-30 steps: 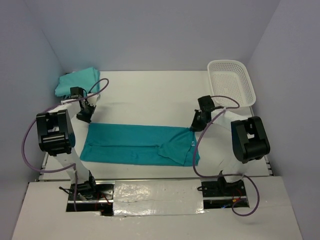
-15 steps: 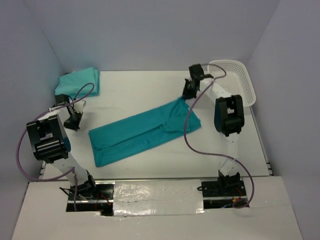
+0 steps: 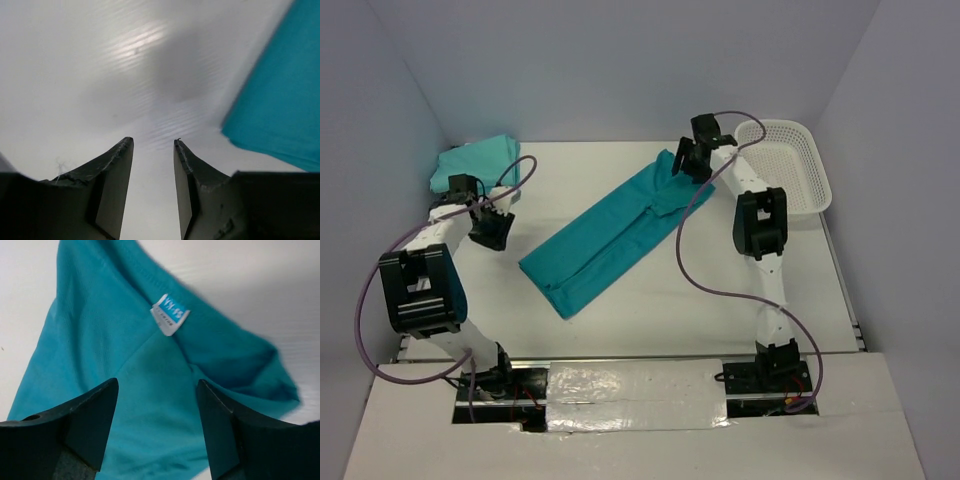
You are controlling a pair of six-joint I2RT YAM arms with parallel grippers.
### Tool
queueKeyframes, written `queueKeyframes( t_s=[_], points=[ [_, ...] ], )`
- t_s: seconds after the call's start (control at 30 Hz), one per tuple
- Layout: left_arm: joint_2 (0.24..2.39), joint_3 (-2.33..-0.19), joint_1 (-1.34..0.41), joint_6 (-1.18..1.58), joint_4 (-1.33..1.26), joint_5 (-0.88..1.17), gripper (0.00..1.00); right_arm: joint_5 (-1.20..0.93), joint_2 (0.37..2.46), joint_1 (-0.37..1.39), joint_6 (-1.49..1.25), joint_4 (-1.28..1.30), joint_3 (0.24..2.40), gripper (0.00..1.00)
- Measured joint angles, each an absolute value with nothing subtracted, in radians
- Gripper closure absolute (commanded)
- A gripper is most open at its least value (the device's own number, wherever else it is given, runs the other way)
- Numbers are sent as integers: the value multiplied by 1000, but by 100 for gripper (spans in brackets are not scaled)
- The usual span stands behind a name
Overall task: Fold and stack the t-shirts
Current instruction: Rotate the tshirt 90 degrees
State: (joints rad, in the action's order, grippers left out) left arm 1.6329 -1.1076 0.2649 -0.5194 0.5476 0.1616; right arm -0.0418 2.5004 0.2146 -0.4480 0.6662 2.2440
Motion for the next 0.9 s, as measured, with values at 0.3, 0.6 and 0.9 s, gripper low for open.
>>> queueKeyframes(
  t_s=[0.3,0.6,0.9],
  points=[
    [1744,-1167,146,-491,542,174,49,37,2185,166,-457,641,1977,27],
    [1832,-1177,80,-461,494,166,76,-22,2225,162,-570,633,1884,35],
    [1739,-1060,73,-477,490,241,84,-122,2378,157,-625,665,2027,69]
  ],
)
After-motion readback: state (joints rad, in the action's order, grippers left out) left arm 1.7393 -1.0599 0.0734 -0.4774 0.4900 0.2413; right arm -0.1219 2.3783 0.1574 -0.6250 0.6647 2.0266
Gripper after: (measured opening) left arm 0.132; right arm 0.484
